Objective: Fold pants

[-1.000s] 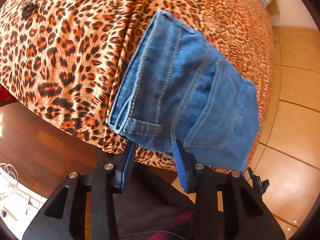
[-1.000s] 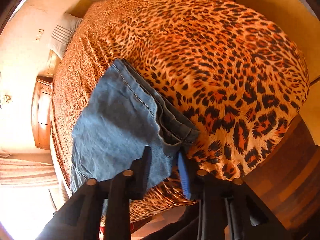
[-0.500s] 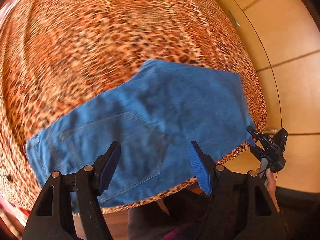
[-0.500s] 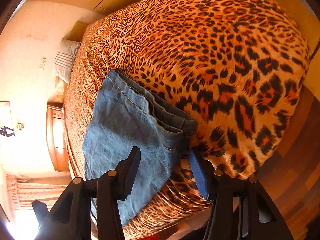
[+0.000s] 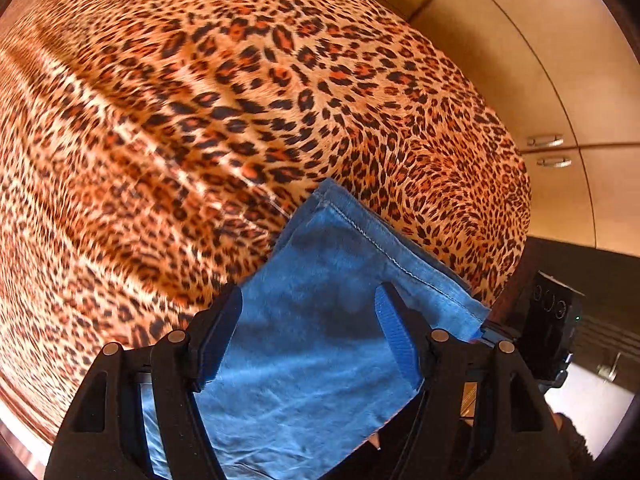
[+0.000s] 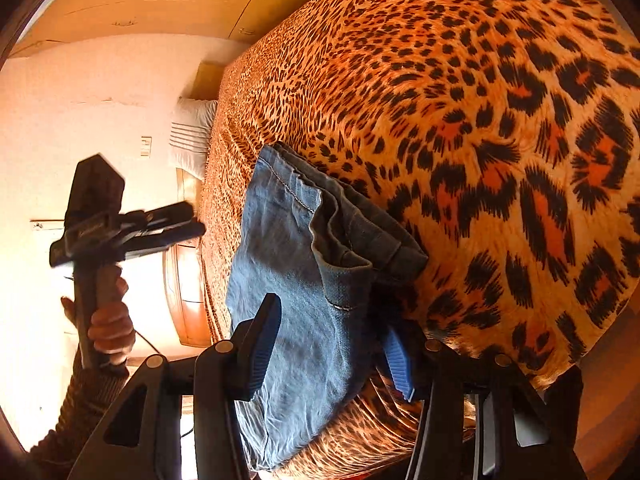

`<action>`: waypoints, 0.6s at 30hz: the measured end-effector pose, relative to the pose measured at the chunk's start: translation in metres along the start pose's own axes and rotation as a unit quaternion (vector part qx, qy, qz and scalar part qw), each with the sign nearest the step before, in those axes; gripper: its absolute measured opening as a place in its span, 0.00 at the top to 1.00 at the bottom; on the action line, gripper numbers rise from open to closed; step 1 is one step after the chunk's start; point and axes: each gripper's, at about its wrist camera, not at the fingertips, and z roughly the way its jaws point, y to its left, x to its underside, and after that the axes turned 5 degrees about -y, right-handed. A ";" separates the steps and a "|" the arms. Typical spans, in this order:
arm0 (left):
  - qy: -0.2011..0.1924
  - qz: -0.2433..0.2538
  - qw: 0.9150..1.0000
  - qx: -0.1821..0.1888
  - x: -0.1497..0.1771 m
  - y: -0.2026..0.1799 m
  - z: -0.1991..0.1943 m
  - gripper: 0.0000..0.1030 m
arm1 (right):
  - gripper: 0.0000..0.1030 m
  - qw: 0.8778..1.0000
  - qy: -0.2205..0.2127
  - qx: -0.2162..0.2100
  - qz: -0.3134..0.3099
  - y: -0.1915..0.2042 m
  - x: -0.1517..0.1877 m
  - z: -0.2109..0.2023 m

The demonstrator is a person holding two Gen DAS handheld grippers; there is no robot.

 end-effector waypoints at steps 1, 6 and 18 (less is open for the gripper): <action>0.011 0.026 1.000 -0.001 -0.006 -0.004 0.007 0.33 | 0.51 1.000 -0.001 -0.001 -0.002 -0.001 0.001 -0.001; 0.059 0.121 0.991 -0.021 -0.024 -0.022 0.044 0.33 | 0.51 1.000 -0.012 -0.004 -0.010 -0.004 0.008 -0.009; 0.066 0.236 0.970 0.001 0.001 -0.077 0.080 0.22 | 0.51 0.999 -0.053 0.007 0.002 -0.002 0.036 -0.028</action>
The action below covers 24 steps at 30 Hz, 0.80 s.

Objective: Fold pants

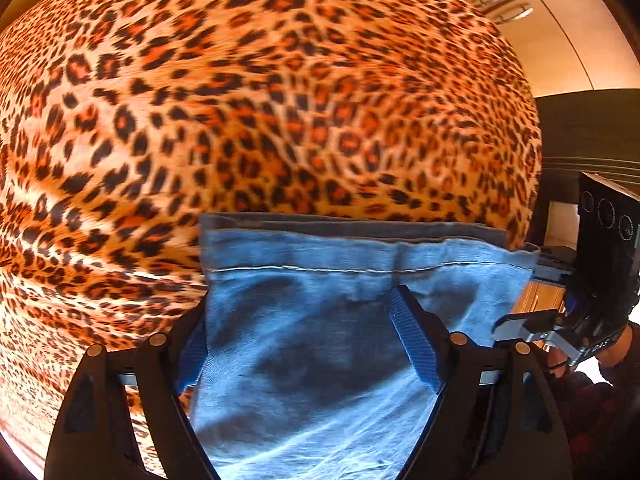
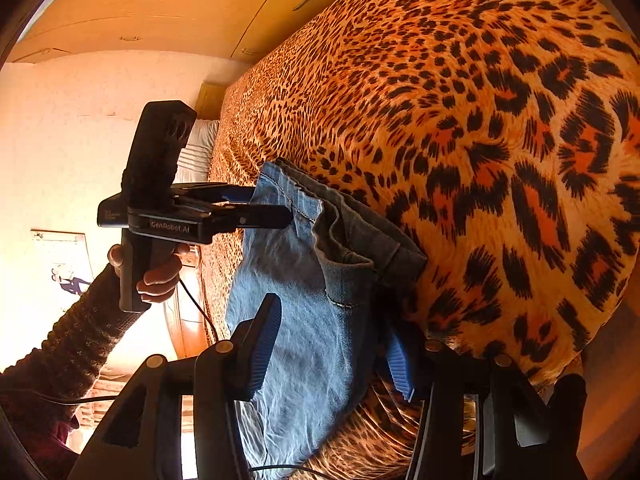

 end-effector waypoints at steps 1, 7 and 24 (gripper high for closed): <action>-0.003 0.005 1.000 -0.011 0.001 -0.005 0.002 0.27 | 0.51 1.000 -0.003 0.002 -0.002 0.001 0.002 -0.001; -0.040 -0.069 0.997 0.000 0.011 0.010 -0.003 0.87 | 0.83 0.998 -0.013 0.055 -0.021 0.012 0.006 0.001; -0.180 -0.172 0.968 0.043 0.109 0.041 -0.110 0.96 | 0.90 0.987 0.020 0.026 -0.161 0.114 0.027 -0.005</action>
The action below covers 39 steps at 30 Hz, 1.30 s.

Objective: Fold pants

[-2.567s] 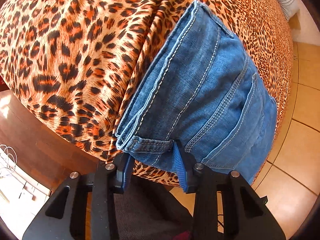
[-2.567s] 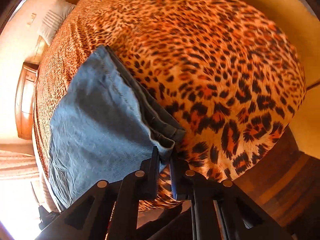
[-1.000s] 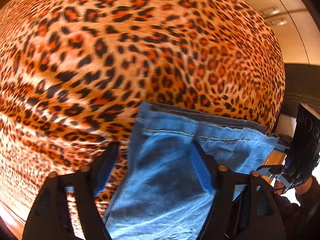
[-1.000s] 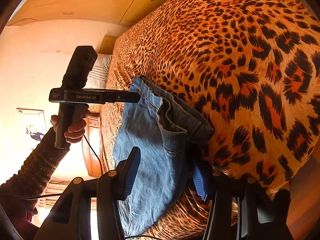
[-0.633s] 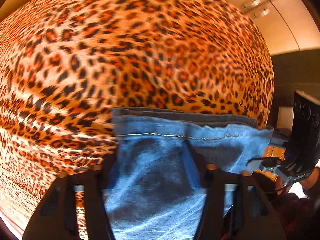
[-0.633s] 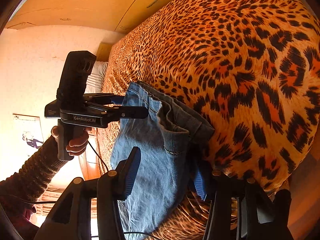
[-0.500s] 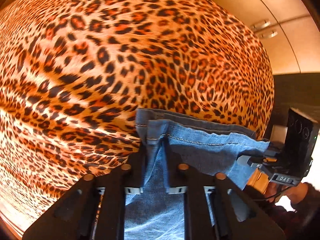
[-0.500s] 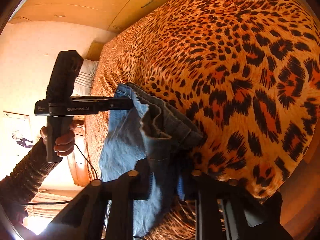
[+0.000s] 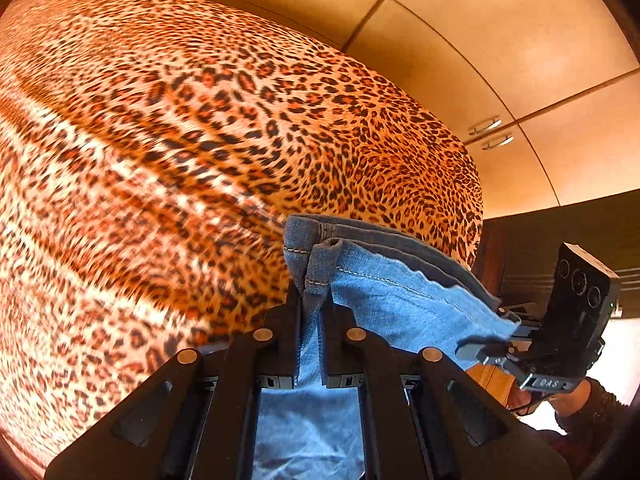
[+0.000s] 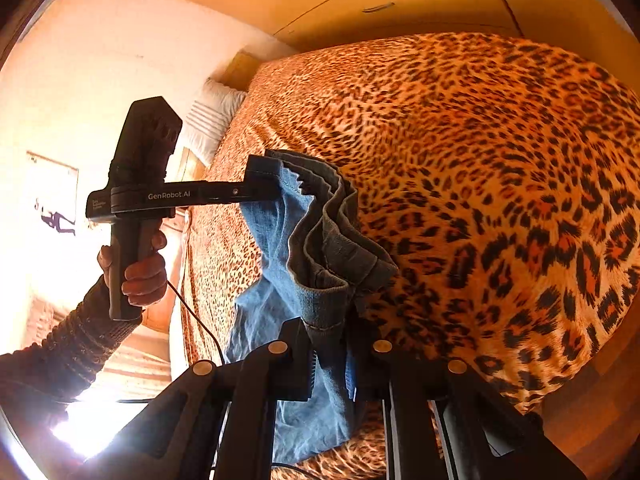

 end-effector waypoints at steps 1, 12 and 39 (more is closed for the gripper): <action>-0.005 -0.008 1.000 -0.002 0.002 0.005 -0.011 0.96 | 0.90 1.000 0.008 -0.003 -0.021 0.010 0.002 -0.002; -0.015 -0.167 0.985 -0.030 0.150 0.082 -0.047 0.93 | 0.89 0.949 0.202 -0.041 -0.239 0.124 0.091 0.075; -0.149 -0.625 0.765 -0.051 0.366 -0.029 -0.010 0.39 | 0.44 0.809 0.365 -0.100 -0.449 0.193 0.008 0.214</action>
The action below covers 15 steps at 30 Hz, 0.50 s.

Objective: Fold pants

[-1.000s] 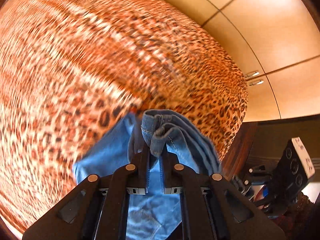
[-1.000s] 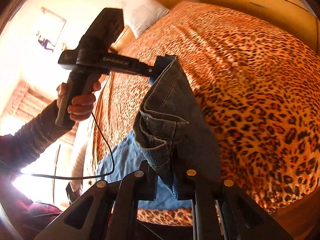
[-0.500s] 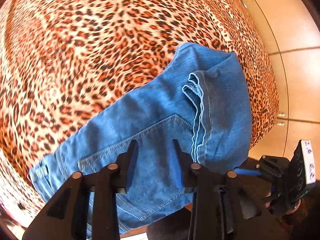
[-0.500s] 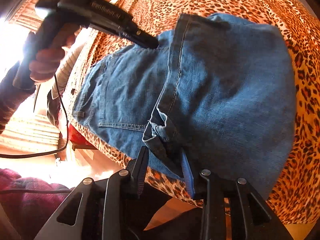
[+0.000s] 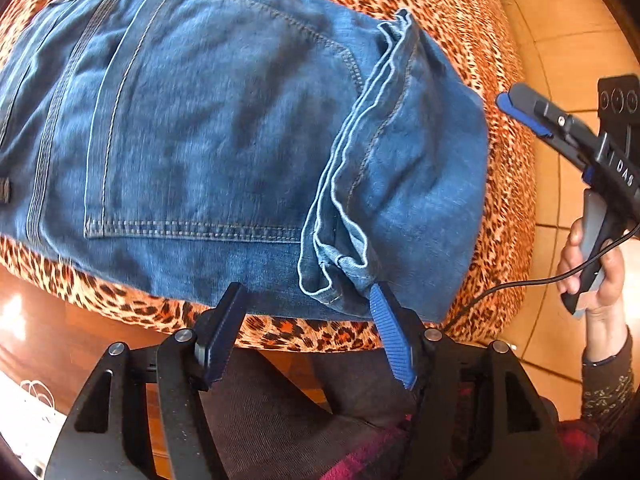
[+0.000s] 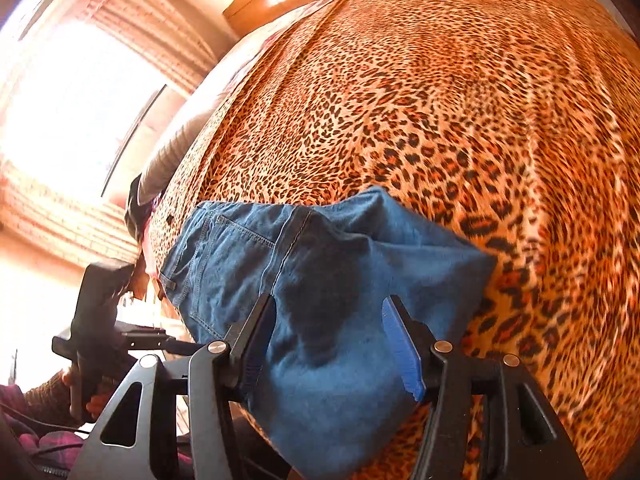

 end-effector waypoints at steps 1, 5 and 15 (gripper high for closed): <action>-0.006 -0.023 1.000 -0.008 0.003 0.000 0.003 0.39 | 0.44 1.000 0.012 -0.001 -0.018 0.003 -0.007 0.012; -0.029 -0.094 0.995 -0.001 0.012 0.004 0.011 0.38 | 0.44 0.995 0.046 0.013 -0.084 0.012 -0.023 0.052; -0.054 -0.199 0.978 -0.042 0.043 0.011 0.029 0.70 | 0.96 0.965 0.138 0.032 -0.220 0.053 -0.015 0.121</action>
